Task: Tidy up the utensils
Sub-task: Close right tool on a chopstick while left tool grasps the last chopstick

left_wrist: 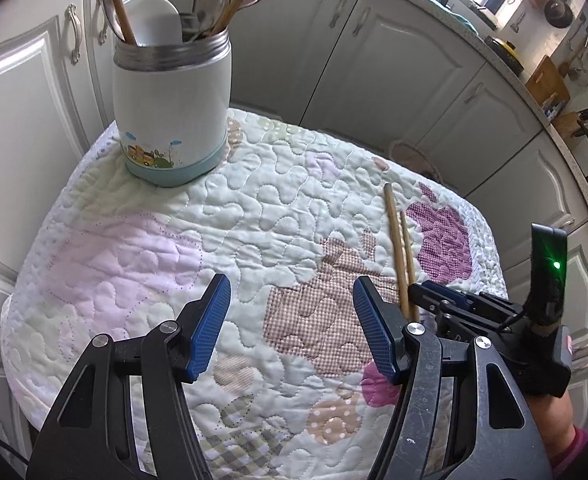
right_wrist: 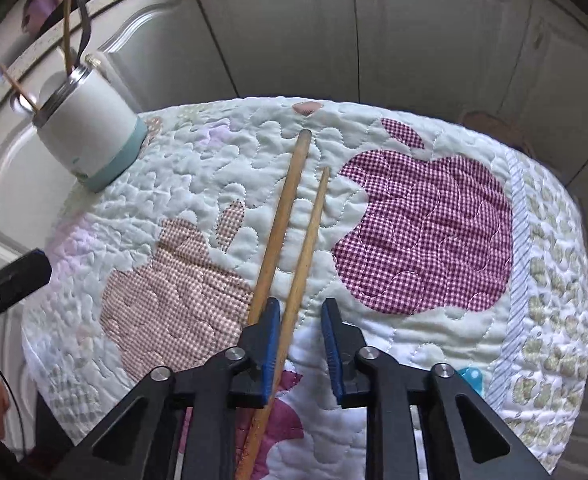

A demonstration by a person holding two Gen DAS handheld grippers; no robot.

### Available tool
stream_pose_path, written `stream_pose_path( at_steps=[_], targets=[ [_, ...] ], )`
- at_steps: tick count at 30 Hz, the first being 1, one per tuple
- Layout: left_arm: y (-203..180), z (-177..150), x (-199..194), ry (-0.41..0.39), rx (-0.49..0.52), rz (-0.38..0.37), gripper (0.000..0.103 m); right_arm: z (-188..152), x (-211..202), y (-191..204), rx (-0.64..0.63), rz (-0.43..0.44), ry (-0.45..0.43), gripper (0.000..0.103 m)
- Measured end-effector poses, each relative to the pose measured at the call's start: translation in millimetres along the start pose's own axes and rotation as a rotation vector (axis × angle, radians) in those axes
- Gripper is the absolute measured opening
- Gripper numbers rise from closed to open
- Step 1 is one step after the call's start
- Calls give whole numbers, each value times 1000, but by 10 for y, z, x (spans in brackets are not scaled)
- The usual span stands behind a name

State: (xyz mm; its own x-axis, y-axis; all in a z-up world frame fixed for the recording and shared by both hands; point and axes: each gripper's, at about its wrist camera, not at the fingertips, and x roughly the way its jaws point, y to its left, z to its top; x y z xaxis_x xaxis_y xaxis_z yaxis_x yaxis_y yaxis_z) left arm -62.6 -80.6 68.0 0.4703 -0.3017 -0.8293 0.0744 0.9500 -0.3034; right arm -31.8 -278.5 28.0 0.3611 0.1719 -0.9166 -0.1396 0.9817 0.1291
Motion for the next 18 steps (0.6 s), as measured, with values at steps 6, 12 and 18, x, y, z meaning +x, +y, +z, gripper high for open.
stream_pose_path(
  at_steps=[6,12,18],
  targets=[
    [-129,62,109,25,18,-17,64,-40,-108,-146,-22,-41,-2,5],
    [-451,181,332,78,38,-66,64,-109,-221,-450,77,35,-13,5],
    [-640,319,560,123,18,-66,64,-80,-338,-362,75,155,-39,5]
  ],
)
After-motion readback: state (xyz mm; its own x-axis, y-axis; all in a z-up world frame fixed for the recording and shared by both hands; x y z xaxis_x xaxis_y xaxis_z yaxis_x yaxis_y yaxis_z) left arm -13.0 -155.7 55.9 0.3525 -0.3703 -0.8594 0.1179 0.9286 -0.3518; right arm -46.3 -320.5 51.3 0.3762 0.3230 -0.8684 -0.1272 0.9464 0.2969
